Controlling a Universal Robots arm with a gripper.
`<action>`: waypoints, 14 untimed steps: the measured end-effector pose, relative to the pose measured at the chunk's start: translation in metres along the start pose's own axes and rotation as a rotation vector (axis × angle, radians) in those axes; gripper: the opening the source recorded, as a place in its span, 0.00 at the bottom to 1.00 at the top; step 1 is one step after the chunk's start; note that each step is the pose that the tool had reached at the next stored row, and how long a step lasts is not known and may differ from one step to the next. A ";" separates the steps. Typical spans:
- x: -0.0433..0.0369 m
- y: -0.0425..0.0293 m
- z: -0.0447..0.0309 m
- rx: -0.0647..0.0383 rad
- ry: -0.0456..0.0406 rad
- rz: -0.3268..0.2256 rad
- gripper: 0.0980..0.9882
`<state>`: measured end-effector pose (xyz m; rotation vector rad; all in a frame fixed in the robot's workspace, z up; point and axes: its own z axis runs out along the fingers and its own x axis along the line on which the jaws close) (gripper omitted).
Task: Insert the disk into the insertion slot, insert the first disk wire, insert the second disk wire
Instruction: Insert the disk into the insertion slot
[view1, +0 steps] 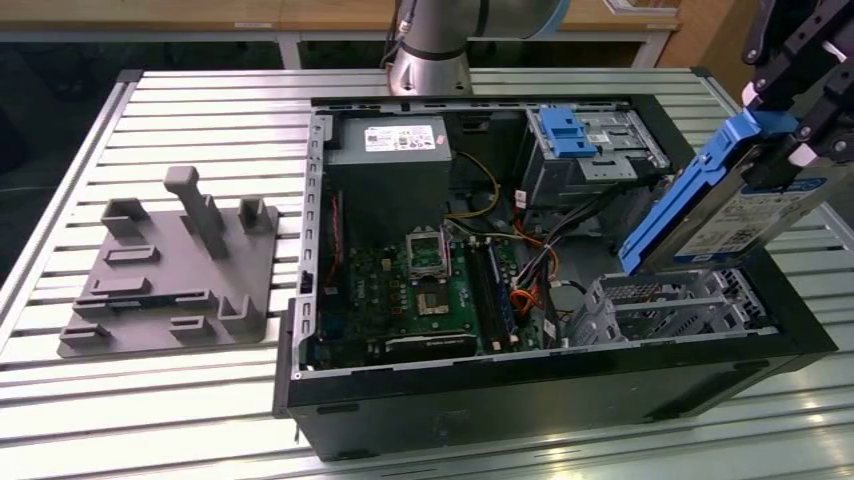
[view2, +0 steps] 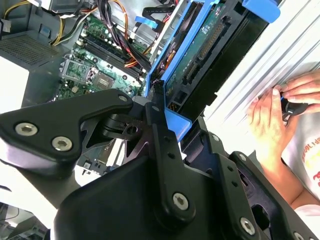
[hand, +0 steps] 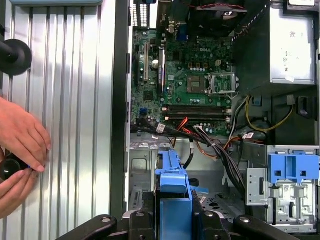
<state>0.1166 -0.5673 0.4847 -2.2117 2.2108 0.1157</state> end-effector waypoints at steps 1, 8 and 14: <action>0.0000 0.0000 0.0006 0.000 0.0000 0.000 0.30; 0.0003 -0.0005 0.0046 0.000 0.0000 0.000 0.30; 0.0004 -0.0016 0.0075 0.000 0.0000 0.000 0.30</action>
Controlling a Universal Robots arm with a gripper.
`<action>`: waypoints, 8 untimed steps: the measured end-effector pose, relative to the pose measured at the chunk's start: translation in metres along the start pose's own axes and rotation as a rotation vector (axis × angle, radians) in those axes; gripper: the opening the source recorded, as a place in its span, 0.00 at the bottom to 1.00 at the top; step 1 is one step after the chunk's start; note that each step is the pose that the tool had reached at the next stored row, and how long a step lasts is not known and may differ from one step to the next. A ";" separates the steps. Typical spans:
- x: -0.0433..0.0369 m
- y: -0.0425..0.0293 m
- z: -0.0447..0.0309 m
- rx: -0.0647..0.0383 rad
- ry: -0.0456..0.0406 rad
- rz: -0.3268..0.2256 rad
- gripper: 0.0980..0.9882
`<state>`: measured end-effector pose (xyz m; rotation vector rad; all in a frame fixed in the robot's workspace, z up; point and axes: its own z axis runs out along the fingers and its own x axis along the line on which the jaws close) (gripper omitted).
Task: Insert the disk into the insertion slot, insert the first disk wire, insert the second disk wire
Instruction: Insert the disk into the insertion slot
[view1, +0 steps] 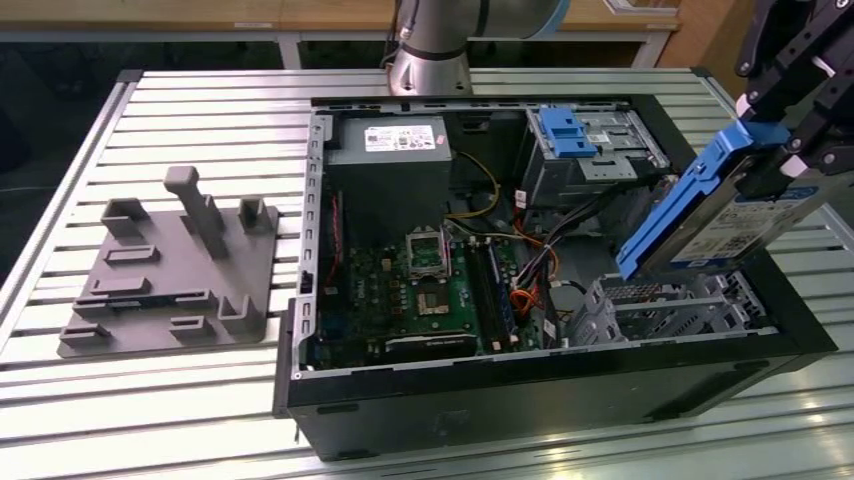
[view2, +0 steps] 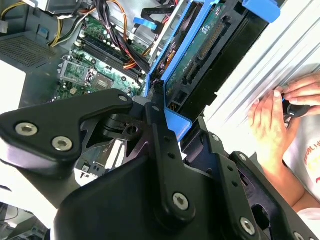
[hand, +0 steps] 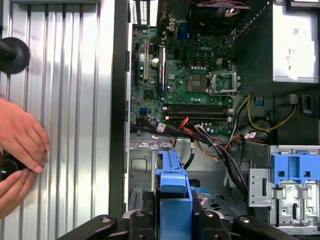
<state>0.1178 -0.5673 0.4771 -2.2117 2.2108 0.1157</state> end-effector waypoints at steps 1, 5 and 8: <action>0.0000 -0.0004 0.0005 0.000 -0.0001 0.000 0.30; 0.0002 -0.0014 0.0022 0.000 0.0000 0.000 0.30; 0.0003 -0.0016 0.0040 0.000 0.0000 0.000 0.30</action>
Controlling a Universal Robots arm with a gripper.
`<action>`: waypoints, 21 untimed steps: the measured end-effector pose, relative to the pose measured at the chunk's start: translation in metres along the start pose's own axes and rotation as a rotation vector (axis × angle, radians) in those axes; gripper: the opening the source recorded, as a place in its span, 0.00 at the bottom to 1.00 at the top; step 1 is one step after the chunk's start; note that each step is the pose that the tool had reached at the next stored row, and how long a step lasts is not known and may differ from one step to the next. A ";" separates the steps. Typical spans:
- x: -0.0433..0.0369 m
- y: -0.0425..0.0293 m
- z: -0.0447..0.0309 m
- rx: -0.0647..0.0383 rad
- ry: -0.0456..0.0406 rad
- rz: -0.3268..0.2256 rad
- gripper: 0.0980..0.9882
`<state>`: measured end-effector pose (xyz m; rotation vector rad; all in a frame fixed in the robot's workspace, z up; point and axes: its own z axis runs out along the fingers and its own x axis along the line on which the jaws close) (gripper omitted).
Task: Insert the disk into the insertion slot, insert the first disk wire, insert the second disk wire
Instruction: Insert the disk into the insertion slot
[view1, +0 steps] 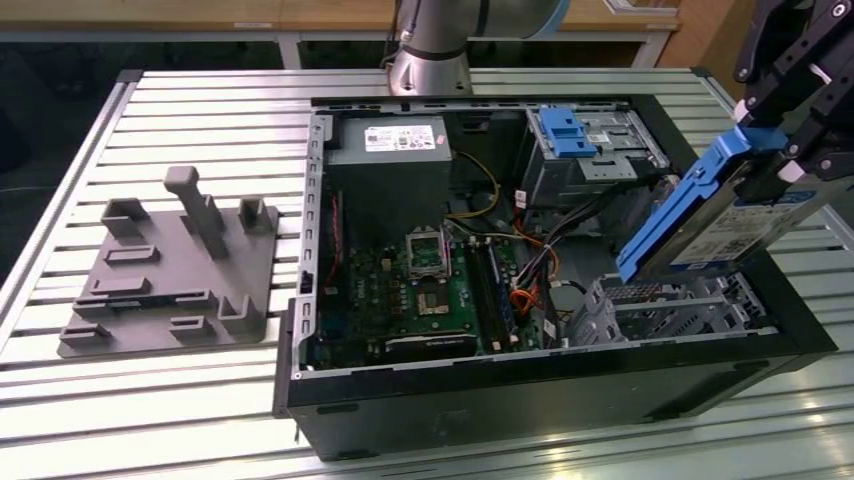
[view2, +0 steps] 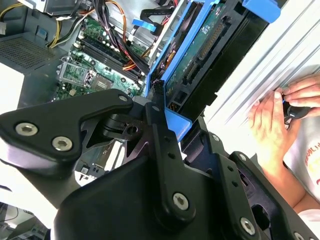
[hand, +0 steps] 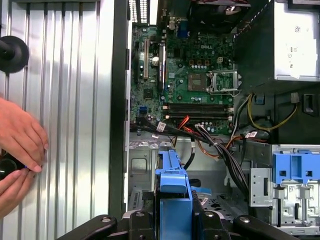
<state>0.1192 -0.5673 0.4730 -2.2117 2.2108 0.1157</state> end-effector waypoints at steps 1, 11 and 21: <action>0.0000 0.0000 0.0006 0.000 0.0000 0.000 0.30; 0.0005 -0.0003 0.0077 0.000 0.0000 0.000 0.30; 0.0009 -0.0006 0.0150 0.000 0.0000 0.000 0.30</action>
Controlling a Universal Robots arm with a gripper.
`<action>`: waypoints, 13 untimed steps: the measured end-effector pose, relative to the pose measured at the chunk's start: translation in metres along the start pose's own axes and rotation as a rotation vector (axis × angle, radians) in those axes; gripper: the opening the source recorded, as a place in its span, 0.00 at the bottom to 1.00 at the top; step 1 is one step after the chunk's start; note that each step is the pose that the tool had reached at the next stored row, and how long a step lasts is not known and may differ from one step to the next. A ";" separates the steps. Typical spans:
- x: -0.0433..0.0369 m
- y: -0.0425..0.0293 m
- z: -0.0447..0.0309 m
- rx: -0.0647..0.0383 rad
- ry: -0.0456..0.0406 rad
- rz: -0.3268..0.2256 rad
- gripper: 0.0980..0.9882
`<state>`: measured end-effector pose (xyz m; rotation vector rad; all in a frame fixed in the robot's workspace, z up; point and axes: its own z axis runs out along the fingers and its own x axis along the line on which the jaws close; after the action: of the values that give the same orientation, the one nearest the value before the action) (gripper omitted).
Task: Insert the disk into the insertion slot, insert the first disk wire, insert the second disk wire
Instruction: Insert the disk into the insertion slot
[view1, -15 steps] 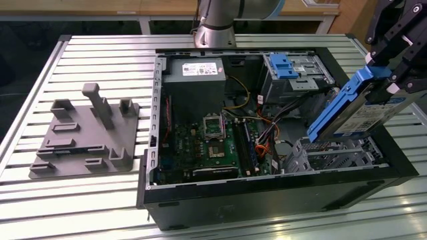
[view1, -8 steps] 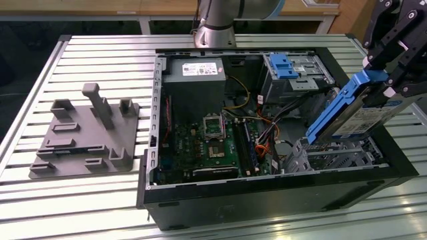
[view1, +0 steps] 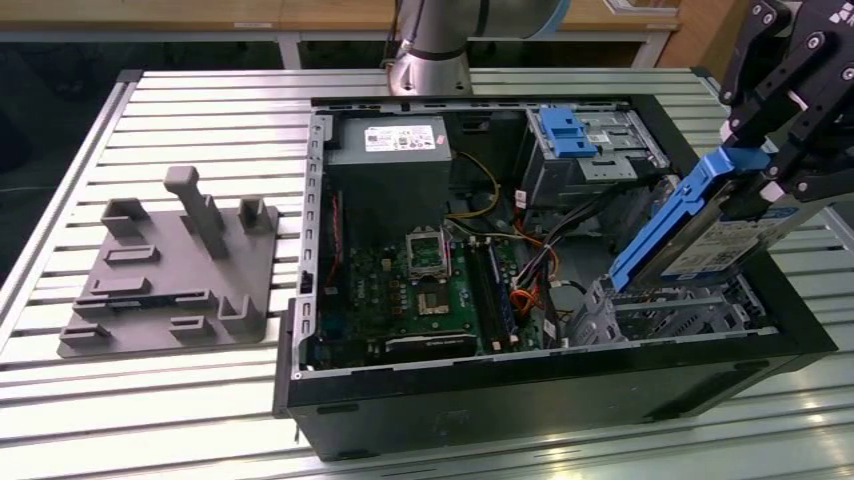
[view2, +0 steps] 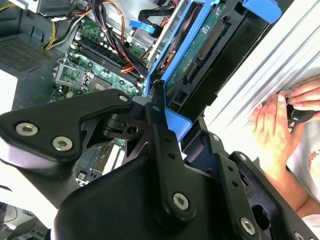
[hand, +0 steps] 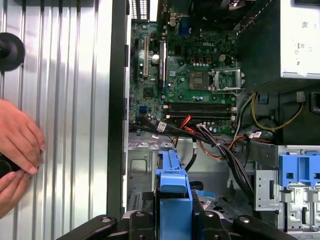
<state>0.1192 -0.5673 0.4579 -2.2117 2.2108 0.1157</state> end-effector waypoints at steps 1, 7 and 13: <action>0.0000 0.0000 0.0007 0.000 0.0000 0.000 0.30; 0.0004 -0.0002 0.0041 0.000 -0.0001 0.000 0.30; 0.0011 -0.0003 0.0064 0.000 0.0000 0.000 0.30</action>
<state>0.1191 -0.5680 0.4515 -2.2117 2.2108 0.1157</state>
